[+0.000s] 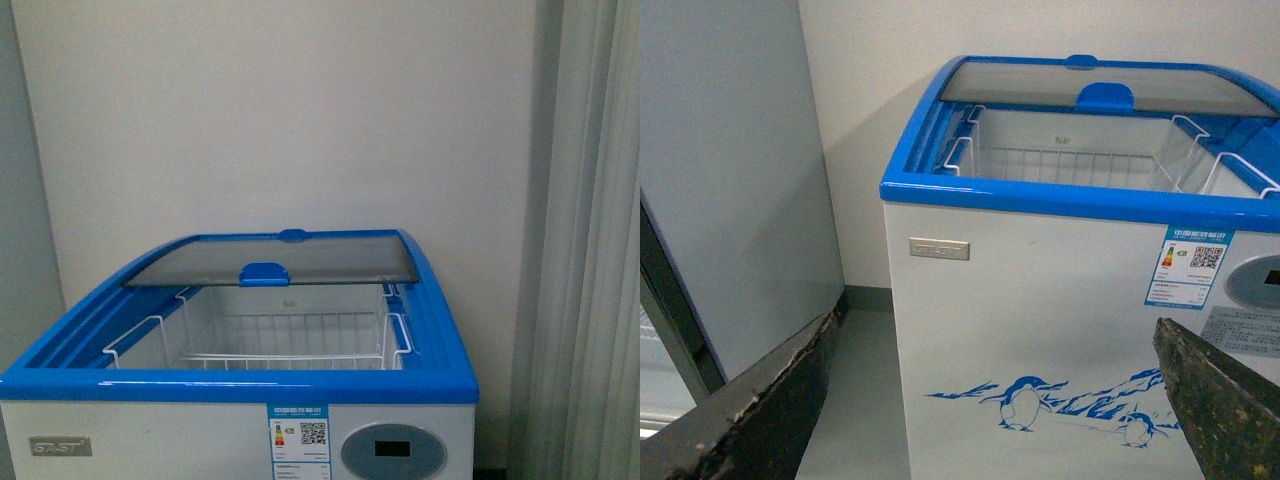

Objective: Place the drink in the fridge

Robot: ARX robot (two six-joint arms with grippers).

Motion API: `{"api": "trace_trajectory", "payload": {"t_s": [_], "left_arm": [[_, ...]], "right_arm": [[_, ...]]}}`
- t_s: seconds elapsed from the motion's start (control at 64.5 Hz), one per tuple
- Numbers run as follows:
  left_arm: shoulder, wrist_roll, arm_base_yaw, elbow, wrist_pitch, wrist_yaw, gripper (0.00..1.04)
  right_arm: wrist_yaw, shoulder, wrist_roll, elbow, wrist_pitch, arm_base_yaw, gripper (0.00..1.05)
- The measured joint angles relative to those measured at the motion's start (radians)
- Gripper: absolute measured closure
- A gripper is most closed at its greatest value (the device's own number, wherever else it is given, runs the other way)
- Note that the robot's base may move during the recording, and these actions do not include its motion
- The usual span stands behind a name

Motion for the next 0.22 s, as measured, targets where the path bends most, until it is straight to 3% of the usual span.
{"api": "trace_trajectory", "payload": {"t_s": [0.217], "left_arm": [[0.000,0.000,0.000,0.000,0.000,0.000,0.08]], "right_arm": [[0.000,0.000,0.000,0.000,0.000,0.000,0.08]]}}
